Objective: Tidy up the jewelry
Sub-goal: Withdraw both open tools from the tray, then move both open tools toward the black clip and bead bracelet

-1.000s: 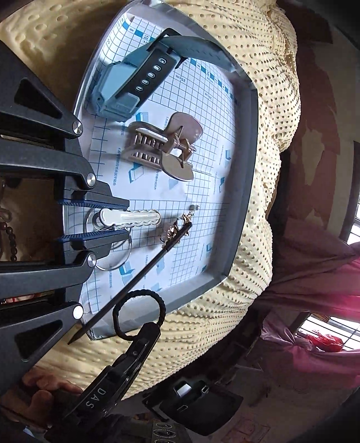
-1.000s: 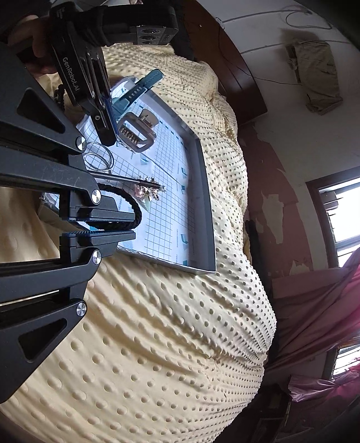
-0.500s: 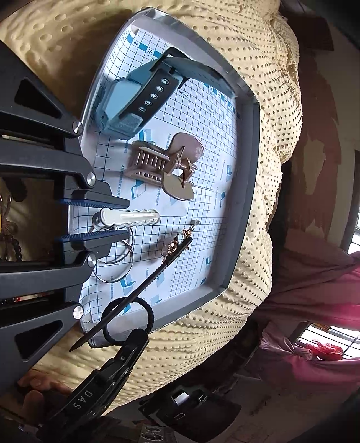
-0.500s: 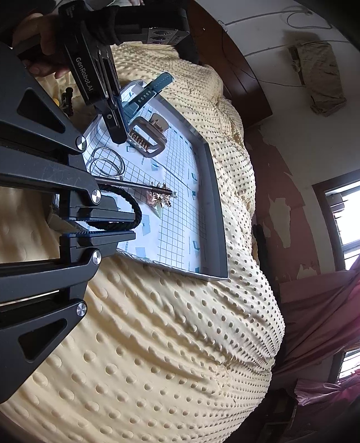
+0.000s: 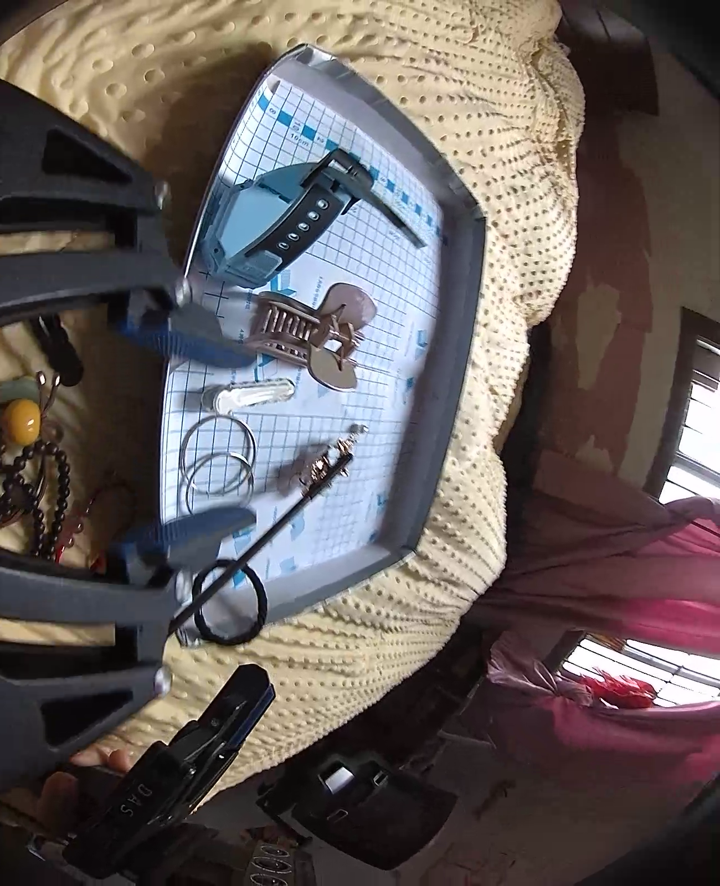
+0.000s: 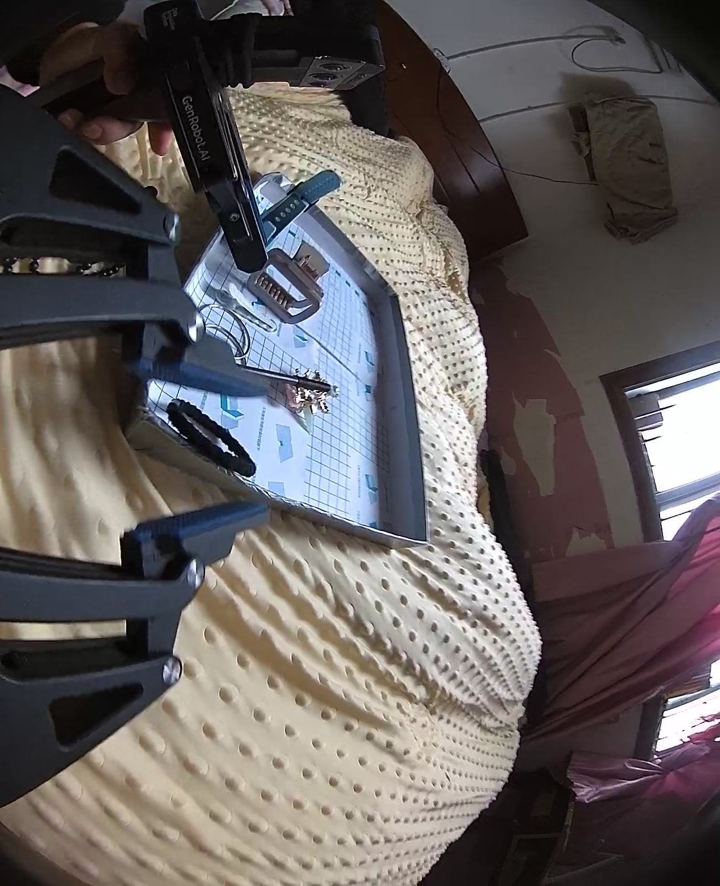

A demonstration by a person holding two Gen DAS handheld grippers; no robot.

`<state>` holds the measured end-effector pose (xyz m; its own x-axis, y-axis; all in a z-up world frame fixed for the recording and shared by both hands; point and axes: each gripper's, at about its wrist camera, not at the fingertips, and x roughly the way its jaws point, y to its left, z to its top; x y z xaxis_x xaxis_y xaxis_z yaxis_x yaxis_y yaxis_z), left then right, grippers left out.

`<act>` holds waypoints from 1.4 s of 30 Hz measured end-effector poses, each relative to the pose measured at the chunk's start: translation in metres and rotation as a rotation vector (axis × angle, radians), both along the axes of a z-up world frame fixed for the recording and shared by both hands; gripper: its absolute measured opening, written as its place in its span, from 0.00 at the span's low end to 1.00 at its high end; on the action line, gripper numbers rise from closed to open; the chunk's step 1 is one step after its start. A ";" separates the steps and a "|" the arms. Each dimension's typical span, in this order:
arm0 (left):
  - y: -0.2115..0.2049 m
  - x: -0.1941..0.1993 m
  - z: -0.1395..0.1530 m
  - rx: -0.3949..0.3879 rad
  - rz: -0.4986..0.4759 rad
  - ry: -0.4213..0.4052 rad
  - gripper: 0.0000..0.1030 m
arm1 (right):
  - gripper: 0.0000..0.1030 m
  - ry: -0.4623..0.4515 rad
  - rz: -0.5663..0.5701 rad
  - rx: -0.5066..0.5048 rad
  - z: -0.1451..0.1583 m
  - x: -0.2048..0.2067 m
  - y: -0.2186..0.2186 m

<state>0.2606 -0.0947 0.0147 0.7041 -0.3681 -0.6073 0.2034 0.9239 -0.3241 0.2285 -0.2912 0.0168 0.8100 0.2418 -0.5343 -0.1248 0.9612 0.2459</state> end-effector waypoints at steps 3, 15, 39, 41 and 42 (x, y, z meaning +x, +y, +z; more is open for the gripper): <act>0.002 -0.017 0.011 -0.010 0.000 -0.060 0.69 | 0.45 -0.046 -0.007 -0.036 0.010 -0.015 0.001; 0.049 -0.091 0.044 -0.055 0.116 -0.295 1.00 | 0.94 -0.217 -0.034 -0.081 0.036 -0.089 0.009; 0.108 -0.174 -0.014 0.090 -0.004 -0.176 1.00 | 0.99 -0.121 0.030 -0.198 -0.001 -0.186 0.053; 0.105 -0.172 -0.021 0.113 -0.011 -0.143 1.00 | 0.99 -0.101 0.042 -0.204 -0.006 -0.186 0.055; 0.103 -0.171 -0.023 0.130 -0.010 -0.133 1.00 | 0.99 -0.092 0.047 -0.208 -0.009 -0.186 0.057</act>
<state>0.0897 0.0083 -0.0087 0.7781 -0.3000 -0.5518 0.2464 0.9539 -0.1712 0.0426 -0.2344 0.0079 0.8483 0.1729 -0.5005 -0.1832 0.9826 0.0289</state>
